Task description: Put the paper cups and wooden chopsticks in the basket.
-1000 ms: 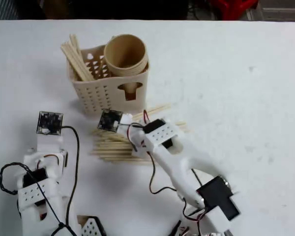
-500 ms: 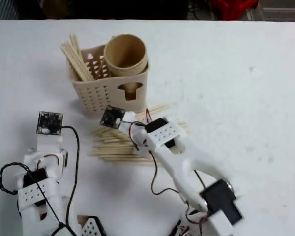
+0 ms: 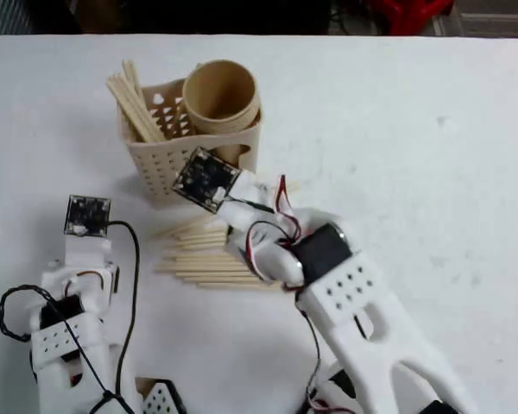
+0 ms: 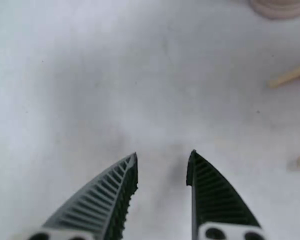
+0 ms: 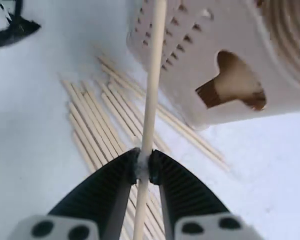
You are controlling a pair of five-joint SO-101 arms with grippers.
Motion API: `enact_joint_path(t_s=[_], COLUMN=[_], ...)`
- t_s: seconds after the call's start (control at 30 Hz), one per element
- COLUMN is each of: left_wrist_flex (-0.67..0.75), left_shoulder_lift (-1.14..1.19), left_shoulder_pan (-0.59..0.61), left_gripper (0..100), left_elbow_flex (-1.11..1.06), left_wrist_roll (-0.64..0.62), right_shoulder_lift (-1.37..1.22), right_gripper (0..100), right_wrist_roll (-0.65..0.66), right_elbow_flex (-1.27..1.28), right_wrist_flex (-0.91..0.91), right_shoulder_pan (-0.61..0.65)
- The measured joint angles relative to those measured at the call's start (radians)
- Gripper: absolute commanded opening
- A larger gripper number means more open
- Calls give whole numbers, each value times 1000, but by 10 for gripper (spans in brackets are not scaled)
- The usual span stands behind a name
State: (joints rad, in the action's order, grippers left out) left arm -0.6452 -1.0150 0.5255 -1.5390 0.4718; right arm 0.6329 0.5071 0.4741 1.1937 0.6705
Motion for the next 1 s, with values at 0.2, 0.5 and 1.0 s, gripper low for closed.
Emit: enact_joint_path(t_s=[0.2, 0.5, 1.0], left_wrist_flex=[0, 0, 0], left_shoulder_lift=[0, 0, 0], left_shoulder_pan=[0, 0, 0], left_gripper=[173, 173, 173], left_elbow_flex=[0, 0, 0], left_wrist_roll=[0, 0, 0], right_shoulder_lift=[-57, -442, -979], right_gripper=[15, 18, 19], right_wrist_roll=[-80, -296, -448], right_elbow_flex=[-315, -875, -1346], right_wrist_flex=[38, -209, -488], right_shoulder_pan=[31, 31, 29])
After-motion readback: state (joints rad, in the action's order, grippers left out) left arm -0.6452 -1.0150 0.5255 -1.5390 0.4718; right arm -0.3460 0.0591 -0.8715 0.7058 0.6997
